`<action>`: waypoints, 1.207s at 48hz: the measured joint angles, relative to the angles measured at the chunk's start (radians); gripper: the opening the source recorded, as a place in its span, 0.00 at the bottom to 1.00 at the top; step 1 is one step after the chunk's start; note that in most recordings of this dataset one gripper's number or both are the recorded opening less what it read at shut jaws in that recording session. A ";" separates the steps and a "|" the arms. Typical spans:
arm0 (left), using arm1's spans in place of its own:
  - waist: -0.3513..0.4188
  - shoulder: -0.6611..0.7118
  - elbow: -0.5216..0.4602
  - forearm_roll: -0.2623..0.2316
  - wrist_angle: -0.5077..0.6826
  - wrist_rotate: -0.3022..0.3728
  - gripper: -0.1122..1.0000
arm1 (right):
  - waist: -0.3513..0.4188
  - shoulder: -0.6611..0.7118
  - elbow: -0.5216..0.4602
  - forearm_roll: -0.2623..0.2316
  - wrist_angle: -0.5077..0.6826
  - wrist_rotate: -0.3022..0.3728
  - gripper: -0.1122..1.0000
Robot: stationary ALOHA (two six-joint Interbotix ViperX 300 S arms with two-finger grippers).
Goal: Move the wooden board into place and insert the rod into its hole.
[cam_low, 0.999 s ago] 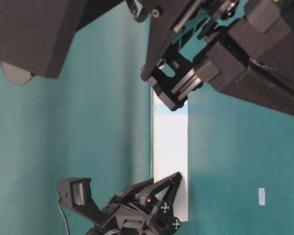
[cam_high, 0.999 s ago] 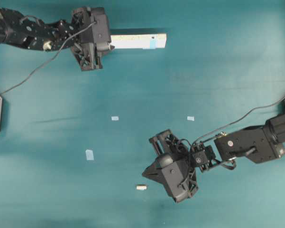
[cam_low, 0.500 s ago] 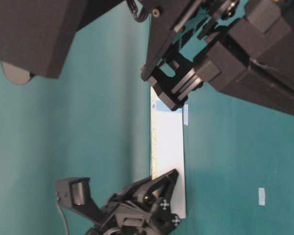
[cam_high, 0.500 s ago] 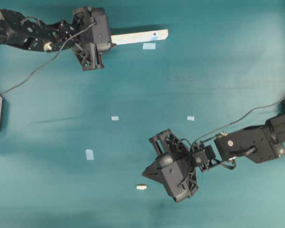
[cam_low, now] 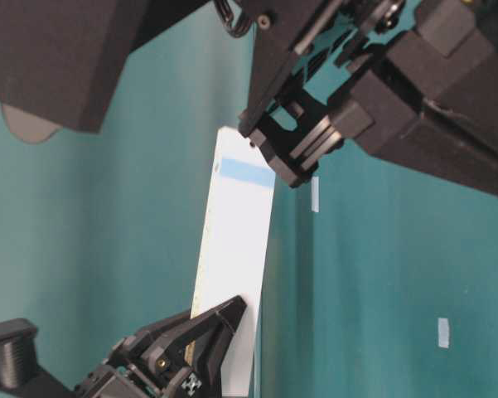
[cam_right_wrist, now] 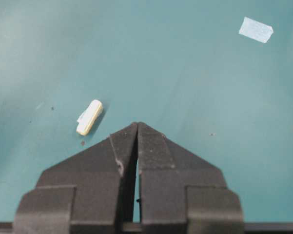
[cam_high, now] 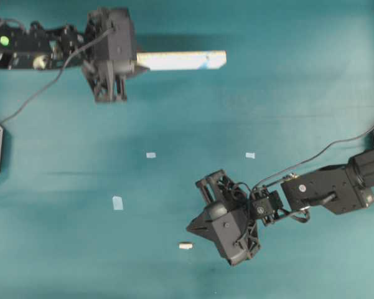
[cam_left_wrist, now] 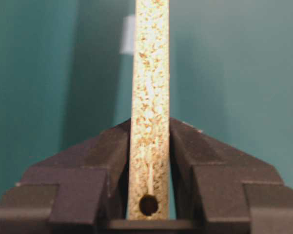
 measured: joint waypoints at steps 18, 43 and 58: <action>-0.222 0.055 -0.020 0.000 -0.149 -0.221 0.29 | 0.000 0.002 0.000 0.002 0.003 0.000 0.10; -0.364 0.232 -0.115 -0.002 -0.204 -0.293 0.29 | 0.000 0.005 0.000 0.000 0.000 0.000 0.10; -0.365 0.249 -0.095 0.000 -0.213 -0.293 0.29 | 0.000 0.005 0.000 0.000 0.000 0.000 0.10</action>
